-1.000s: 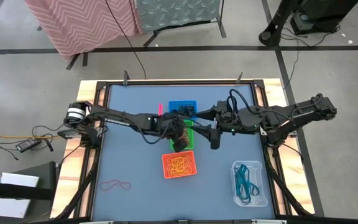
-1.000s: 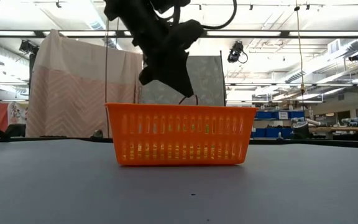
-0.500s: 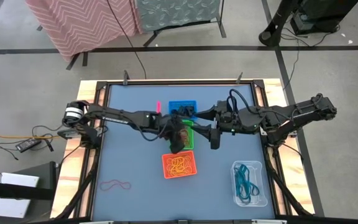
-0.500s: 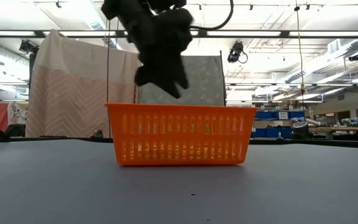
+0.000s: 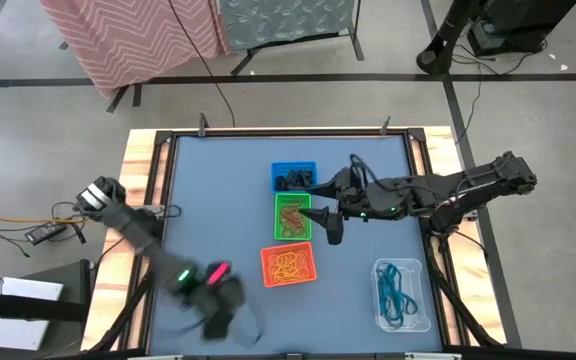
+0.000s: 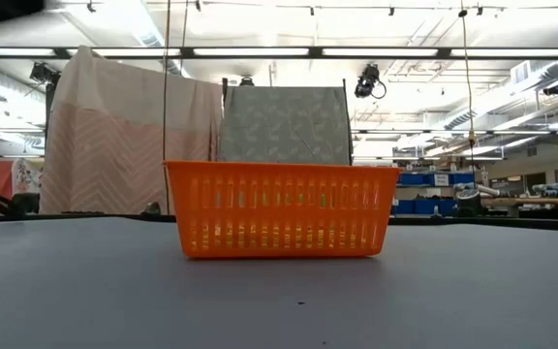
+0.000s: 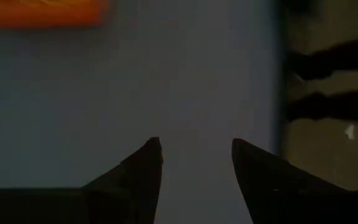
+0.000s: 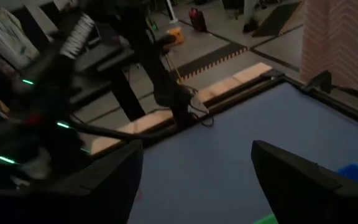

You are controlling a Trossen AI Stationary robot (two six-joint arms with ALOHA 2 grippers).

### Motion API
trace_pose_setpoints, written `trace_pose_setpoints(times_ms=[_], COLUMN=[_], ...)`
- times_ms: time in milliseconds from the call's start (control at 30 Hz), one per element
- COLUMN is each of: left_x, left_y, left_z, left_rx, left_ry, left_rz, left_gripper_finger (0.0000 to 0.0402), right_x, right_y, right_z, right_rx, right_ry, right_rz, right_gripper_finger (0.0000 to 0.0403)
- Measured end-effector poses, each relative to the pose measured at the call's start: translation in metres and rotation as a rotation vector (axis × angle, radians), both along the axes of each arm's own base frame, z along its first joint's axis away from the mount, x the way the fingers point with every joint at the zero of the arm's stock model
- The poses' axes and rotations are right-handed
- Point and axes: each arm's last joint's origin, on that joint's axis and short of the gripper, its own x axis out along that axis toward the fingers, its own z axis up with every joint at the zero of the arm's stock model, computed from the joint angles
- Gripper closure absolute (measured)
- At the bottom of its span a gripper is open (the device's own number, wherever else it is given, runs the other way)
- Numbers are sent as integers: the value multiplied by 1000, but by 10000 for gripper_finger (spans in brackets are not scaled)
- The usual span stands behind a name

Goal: Sort rubber bands into baskets
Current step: Put the red rubber band into the green bin

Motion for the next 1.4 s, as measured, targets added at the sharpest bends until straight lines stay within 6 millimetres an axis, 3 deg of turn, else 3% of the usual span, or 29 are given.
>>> trace_pose_setpoints(times_ms=[167,333,533,767,1100,1300,1400], left_x=[-59,-87,-81,-69,-70,-72,-70], left_y=[-58,-66,-56,-27,-17,-11,-8], left_z=[-14,-36,-58,-86,-105,-102,-102], left_rx=[67,222,315,336,259,174,143], left_ry=[-13,101,143,223,256,211,218], left_rz=[-97,-65,5,84,25,40,51], left_gripper_finger=[204,204,204,204,204,204,226], right_x=[13,18,20,20,20,20,20], right_y=[3,5,5,5,6,6,6], right_z=[-13,-20,-19,-18,-18,-18,-18], right_rx=[-11,-5,10,27,29,41,40], right_ry=[45,62,43,27,26,26,28], right_rz=[0,-3,-7,-3,1,-3,-3], right_gripper_finger=[92,92,92,92,92,92,92])
